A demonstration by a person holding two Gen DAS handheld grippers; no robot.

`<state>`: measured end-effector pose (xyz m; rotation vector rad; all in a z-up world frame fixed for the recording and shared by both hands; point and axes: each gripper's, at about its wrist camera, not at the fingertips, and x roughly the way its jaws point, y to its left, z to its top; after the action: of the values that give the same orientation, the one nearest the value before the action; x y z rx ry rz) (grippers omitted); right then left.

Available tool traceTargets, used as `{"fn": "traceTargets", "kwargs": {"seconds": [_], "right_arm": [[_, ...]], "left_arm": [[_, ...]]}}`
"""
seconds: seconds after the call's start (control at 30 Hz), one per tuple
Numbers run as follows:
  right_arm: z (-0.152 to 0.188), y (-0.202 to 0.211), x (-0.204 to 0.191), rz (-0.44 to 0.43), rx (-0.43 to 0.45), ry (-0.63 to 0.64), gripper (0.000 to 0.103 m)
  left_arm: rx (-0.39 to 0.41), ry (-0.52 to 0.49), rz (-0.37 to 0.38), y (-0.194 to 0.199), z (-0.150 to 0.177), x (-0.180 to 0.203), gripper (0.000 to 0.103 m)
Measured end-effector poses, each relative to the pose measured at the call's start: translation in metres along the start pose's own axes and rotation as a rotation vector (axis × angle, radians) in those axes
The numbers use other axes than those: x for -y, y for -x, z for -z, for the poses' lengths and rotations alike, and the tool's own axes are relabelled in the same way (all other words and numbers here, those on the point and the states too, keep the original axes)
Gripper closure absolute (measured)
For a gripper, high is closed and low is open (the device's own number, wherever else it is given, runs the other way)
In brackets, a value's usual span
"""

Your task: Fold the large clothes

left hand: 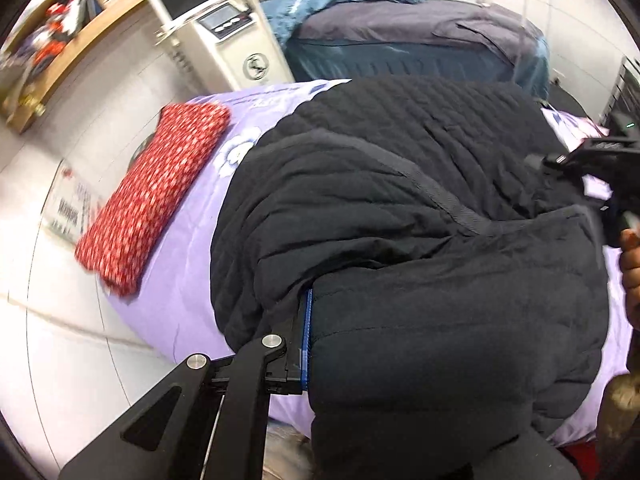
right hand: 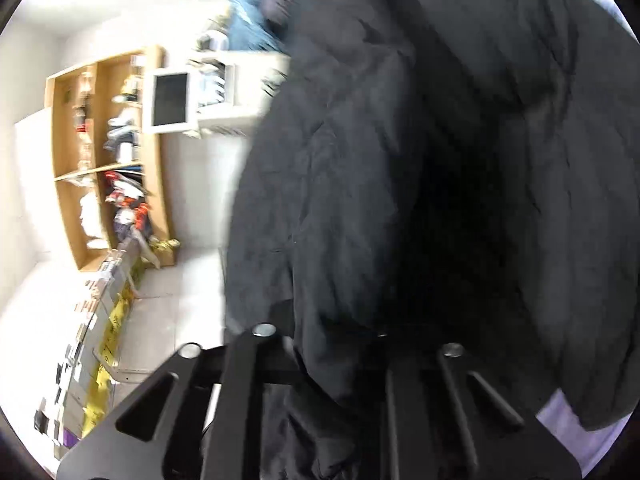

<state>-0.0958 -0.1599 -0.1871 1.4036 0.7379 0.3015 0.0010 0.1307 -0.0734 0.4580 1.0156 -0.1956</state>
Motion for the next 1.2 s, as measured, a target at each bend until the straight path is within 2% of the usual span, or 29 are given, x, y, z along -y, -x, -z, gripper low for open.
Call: {"fn": "traceTargets", "kwargs": {"seconds": [0.1, 0.2, 0.3, 0.37, 0.43, 0.5, 0.63, 0.8, 0.97, 1.1, 1.2], "right_arm": [[0.019, 0.029, -0.023, -0.081, 0.096, 0.025, 0.096], [0.044, 0.071, -0.082, -0.120, 0.197, 0.188, 0.096], [0.066, 0.123, -0.143, -0.174, 0.300, 0.348, 0.096], [0.077, 0.156, -0.175, -0.202, 0.378, 0.440, 0.096], [0.102, 0.191, -0.207, -0.223, 0.457, 0.527, 0.096], [0.130, 0.229, -0.225, -0.246, 0.525, 0.596, 0.096], [0.187, 0.291, -0.248, -0.287, 0.604, 0.706, 0.096], [0.240, 0.345, -0.278, -0.456, 0.613, 0.796, 0.096], [0.284, 0.360, -0.335, -0.526, 0.566, 0.895, 0.096], [0.284, 0.367, -0.356, -0.551, 0.519, 0.934, 0.096], [0.256, 0.357, -0.353, -0.479, 0.515, 0.881, 0.094]], "left_arm": [[0.000, -0.077, 0.058, -0.003, -0.029, -0.001, 0.096], [0.041, -0.124, 0.095, 0.012, -0.058, 0.005, 0.096], [0.172, -0.184, 0.115, 0.056, -0.089, 0.018, 0.096], [0.291, -0.211, 0.135, 0.101, -0.107, 0.027, 0.096], [0.376, -0.217, 0.168, 0.141, -0.118, 0.032, 0.096], [0.439, -0.226, 0.202, 0.177, -0.121, 0.035, 0.096], [0.546, -0.253, 0.278, 0.253, -0.107, 0.036, 0.096], [0.621, -0.254, 0.370, 0.324, -0.080, 0.020, 0.096], [0.654, -0.239, 0.491, 0.380, -0.067, -0.002, 0.096], [0.649, -0.210, 0.590, 0.402, -0.076, -0.024, 0.096], [0.629, -0.247, 0.605, 0.395, -0.094, -0.029, 0.096]]}}
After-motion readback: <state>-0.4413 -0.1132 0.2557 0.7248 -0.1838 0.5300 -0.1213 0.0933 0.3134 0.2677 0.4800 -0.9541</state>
